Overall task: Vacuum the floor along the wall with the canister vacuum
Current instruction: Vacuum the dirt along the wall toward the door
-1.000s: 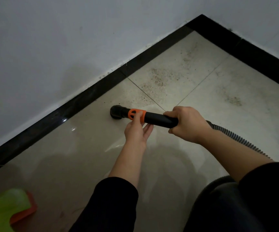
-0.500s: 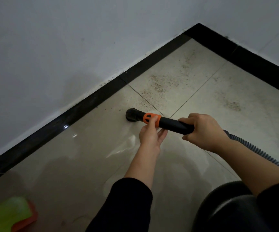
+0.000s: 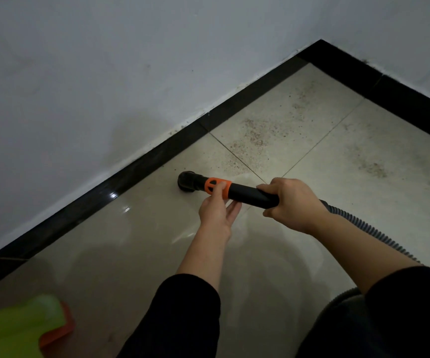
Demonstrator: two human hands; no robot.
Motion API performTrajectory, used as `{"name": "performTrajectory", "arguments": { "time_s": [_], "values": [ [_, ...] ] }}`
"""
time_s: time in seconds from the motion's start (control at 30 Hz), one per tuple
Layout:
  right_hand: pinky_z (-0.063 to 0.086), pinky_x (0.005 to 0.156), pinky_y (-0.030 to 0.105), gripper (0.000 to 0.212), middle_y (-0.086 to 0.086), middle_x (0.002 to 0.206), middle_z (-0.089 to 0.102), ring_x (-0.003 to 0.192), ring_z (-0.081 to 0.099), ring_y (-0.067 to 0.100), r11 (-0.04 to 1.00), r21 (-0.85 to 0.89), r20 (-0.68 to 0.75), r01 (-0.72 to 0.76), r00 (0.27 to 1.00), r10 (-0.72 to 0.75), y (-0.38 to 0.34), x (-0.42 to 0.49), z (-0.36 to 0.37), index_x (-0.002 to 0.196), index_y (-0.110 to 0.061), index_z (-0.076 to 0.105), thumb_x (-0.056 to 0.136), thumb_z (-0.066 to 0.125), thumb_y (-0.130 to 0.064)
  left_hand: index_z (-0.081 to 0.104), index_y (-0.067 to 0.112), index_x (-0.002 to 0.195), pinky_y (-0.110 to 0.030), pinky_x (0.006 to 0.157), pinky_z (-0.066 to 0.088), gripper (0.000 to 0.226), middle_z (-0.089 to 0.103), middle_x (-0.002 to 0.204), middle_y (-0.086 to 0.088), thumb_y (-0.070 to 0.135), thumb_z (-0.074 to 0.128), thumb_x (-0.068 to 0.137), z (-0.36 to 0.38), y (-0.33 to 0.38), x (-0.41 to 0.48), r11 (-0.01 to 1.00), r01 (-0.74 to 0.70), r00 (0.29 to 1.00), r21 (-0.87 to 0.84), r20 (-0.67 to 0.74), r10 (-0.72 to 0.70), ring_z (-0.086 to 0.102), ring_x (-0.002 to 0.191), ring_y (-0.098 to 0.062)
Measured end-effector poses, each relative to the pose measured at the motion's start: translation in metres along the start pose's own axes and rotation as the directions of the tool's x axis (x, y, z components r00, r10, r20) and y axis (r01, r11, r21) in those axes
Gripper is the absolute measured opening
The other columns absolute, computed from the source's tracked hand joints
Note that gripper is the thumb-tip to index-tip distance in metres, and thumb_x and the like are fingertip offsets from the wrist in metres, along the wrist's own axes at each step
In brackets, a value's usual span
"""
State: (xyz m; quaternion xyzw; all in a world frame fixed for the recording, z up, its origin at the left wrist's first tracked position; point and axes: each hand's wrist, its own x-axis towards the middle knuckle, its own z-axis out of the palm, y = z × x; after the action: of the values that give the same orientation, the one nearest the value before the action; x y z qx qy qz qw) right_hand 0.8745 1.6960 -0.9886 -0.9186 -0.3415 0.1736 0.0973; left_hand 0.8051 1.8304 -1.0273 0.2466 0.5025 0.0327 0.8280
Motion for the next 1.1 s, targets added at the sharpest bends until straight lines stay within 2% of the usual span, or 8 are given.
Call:
{"name": "performTrajectory", "arguments": {
  "time_s": [0.17, 0.47, 0.63, 0.8, 0.97, 1.1],
  "values": [
    [0.047, 0.072, 0.033, 0.034, 0.004, 0.090, 0.059, 0.083, 0.056, 0.023, 0.999, 0.003, 0.032, 0.042, 0.999, -0.042, -0.013, 0.010, 0.008, 0.115, -0.021, 0.065, 0.081, 0.069, -0.019, 0.053, 0.010, 0.121, -0.028, 0.071, 0.058, 0.039, 0.065, 0.113, -0.013, 0.024, 0.069, 0.088, -0.014, 0.009, 0.001, 0.999, -0.007, 0.999, -0.037, -0.048, 0.005, 0.066, 0.092, -0.023],
    [0.048, 0.073, 0.033, 0.034, 0.003, 0.093, 0.057, 0.084, 0.054, 0.021, 0.993, 0.024, 0.049, 0.117, 0.992, -0.118, -0.051, 0.031, 0.017, 0.117, -0.021, 0.063, 0.084, 0.066, -0.016, 0.055, 0.005, 0.118, -0.027, 0.062, 0.054, 0.042, 0.066, 0.109, -0.013, 0.025, 0.071, 0.085, -0.034, 0.039, 0.000, 0.995, -0.027, 0.981, -0.093, -0.192, 0.009, 0.064, 0.083, -0.021],
    [0.047, 0.073, 0.034, 0.035, 0.003, 0.093, 0.057, 0.086, 0.054, 0.022, 0.988, 0.026, 0.063, 0.155, 0.986, -0.156, -0.065, 0.038, 0.025, 0.118, -0.022, 0.062, 0.084, 0.065, -0.016, 0.054, 0.002, 0.115, -0.029, 0.069, 0.054, 0.040, 0.064, 0.101, -0.012, 0.021, 0.070, 0.084, -0.044, 0.051, -0.001, 0.992, -0.048, 0.960, -0.112, -0.278, 0.015, 0.063, 0.078, -0.022],
    [0.042, 0.069, 0.030, 0.033, 0.001, 0.092, 0.055, 0.083, 0.051, 0.019, 0.981, 0.042, 0.077, 0.189, 0.978, -0.191, -0.072, 0.041, 0.031, 0.116, -0.023, 0.061, 0.084, 0.067, -0.017, 0.054, 0.002, 0.115, -0.030, 0.070, 0.054, 0.044, 0.065, 0.106, -0.015, 0.022, 0.075, 0.081, -0.053, 0.058, -0.002, 0.995, -0.051, 0.938, -0.088, -0.346, 0.018, 0.064, 0.079, -0.021],
    [0.046, 0.073, 0.033, 0.037, 0.003, 0.095, 0.057, 0.088, 0.054, 0.022, 0.973, 0.045, 0.103, 0.227, 0.968, -0.230, -0.082, 0.045, 0.034, 0.120, -0.023, 0.061, 0.084, 0.066, -0.017, 0.055, 0.006, 0.109, -0.031, 0.074, 0.057, 0.043, 0.064, 0.103, -0.015, 0.022, 0.080, 0.078, -0.063, 0.061, -0.002, 0.994, -0.069, 0.907, -0.086, -0.420, 0.026, 0.067, 0.093, -0.025],
    [0.048, 0.075, 0.035, 0.039, 0.003, 0.097, 0.057, 0.089, 0.054, 0.022, 0.962, 0.051, 0.122, 0.267, 0.955, -0.271, -0.094, 0.048, 0.038, 0.122, -0.023, 0.060, 0.083, 0.065, -0.017, 0.054, 0.006, 0.103, -0.032, 0.077, 0.058, 0.037, 0.062, 0.097, -0.013, 0.018, 0.078, 0.078, -0.070, 0.068, -0.004, 0.991, -0.097, 0.866, -0.097, -0.499, 0.036, 0.066, 0.092, -0.025]
  ]
}}
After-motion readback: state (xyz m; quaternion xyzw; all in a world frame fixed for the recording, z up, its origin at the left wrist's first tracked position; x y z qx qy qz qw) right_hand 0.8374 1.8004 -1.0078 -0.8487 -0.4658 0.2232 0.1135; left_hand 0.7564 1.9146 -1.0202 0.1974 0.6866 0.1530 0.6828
